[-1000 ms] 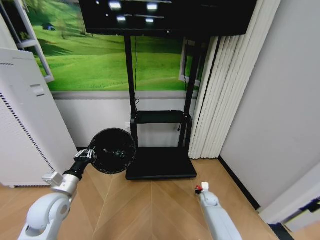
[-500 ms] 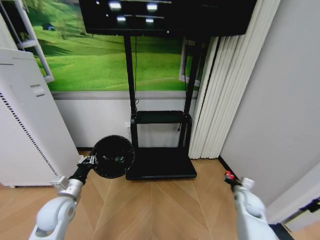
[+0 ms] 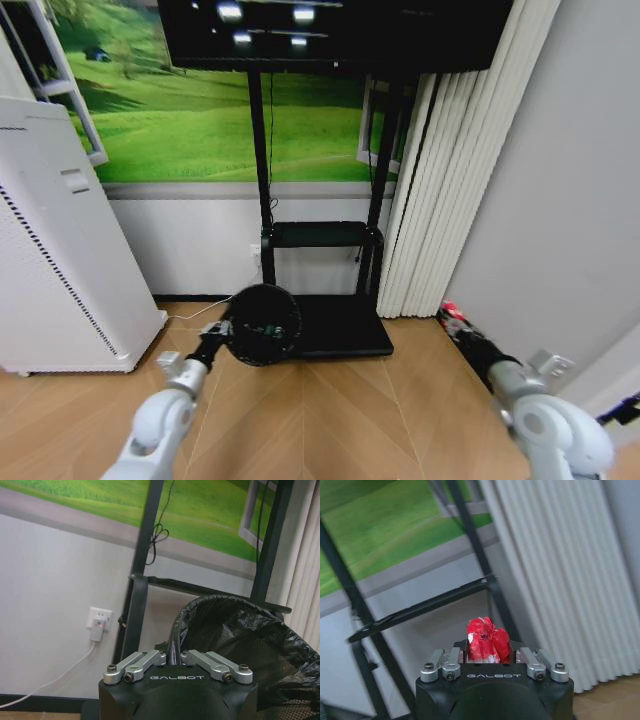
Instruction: Pick up the trash bin and place the garbage on the floor into it.
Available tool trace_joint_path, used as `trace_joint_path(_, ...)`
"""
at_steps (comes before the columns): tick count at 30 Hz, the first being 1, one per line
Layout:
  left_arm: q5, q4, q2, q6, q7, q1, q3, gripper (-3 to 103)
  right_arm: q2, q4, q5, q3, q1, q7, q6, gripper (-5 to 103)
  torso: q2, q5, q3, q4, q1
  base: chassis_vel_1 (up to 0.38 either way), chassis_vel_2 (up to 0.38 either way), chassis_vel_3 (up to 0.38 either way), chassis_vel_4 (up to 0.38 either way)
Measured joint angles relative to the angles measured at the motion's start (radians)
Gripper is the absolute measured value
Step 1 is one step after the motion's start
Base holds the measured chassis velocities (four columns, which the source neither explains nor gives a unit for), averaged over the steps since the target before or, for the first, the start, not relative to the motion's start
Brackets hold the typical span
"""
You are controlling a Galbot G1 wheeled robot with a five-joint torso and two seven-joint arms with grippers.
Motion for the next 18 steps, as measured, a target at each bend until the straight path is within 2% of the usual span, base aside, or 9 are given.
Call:
trace_joint_path(4,0.007,0.037,0.003,-0.002,-0.002,-0.030,0.027,7,-0.020,0.044,-0.008,-0.074,-0.002,-0.019,-0.013,41,0.000,0.0000,0.000,0.0001,0.000,0.000,0.000,0.000,0.000)
trace_joint_path(10,0.000,0.048,0.001,-0.003,-0.008,-0.040,0.047,7,-0.064,0.097,0.045,-0.097,-0.012,-0.047,-0.017,41,0.000,0.0000,0.000,0.0001,0.000,0.000,0.000,0.000,0.000)
trace_joint_path(12,-0.001,0.063,0.003,-0.002,-0.022,-0.064,0.080,7,-0.108,0.114,0.078,-0.145,-0.021,-0.059,-0.009,41,0.000,0.0000,0.000,0.0001,0.000,0.000,0.000,0.000,0.000)
trace_joint_path(13,-0.001,0.063,0.003,-0.002,-0.022,-0.064,0.080,7,-0.108,0.114,0.078,-0.145,-0.021,-0.059,-0.009,41,0.000,0.0000,0.000,0.0001,0.000,0.000,0.000,0.000,0.000)
trace_joint_path(15,-0.001,0.069,0.003,0.000,-0.041,-0.094,0.122,7,-0.157,0.112,0.072,-0.205,-0.019,-0.063,0.008,41,0.000,0.0001,0.000,0.0000,0.000,0.000,0.000,0.000,0.000)
trace_joint_path(18,-0.002,0.068,0.002,0.001,-0.046,-0.100,0.133,7,-0.168,0.111,0.064,-0.224,-0.016,-0.062,0.010,41,0.000,0.0001,0.000,0.0000,0.000,0.000,0.000,0.000,0.000)
